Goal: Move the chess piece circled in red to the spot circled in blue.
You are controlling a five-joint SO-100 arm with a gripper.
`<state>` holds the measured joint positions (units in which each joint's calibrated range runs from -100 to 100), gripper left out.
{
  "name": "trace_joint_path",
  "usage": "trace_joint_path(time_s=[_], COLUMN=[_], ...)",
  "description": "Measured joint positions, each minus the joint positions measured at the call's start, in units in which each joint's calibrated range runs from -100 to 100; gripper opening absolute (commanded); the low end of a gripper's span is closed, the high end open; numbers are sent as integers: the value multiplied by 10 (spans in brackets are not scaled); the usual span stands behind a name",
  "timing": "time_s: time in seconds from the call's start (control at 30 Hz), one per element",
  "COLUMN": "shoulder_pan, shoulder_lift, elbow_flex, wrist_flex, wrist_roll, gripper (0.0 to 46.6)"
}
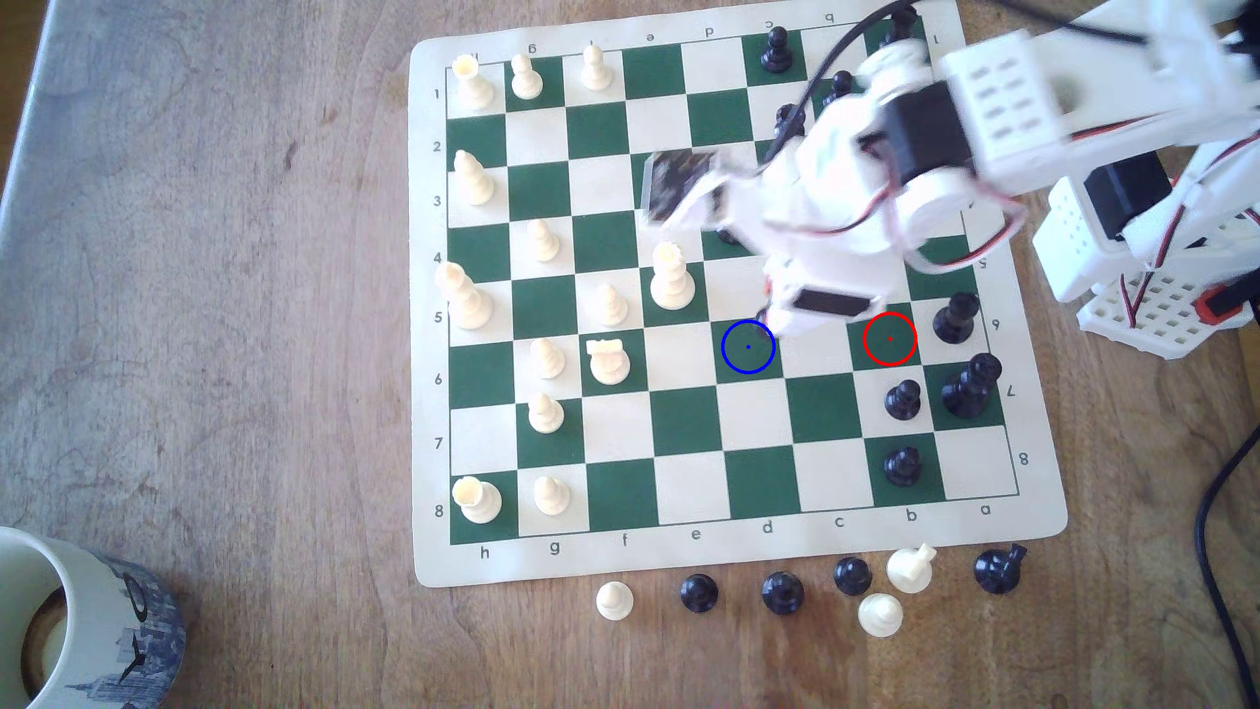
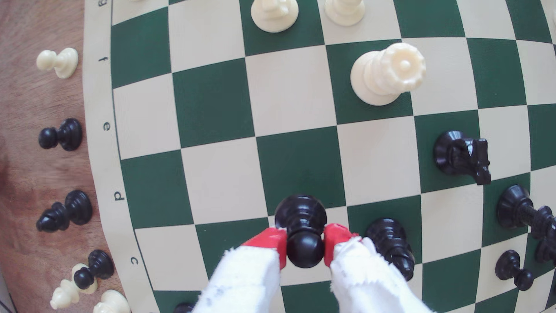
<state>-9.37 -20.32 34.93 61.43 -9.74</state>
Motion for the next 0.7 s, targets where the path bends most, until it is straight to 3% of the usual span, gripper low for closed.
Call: trace_joint_path(time_s=[0.7], shoulder_pan=[-4], shoulder_lift=[151], elbow_flex=[-38], wrist_flex=[-61], wrist_roll=[8], gripper=[5])
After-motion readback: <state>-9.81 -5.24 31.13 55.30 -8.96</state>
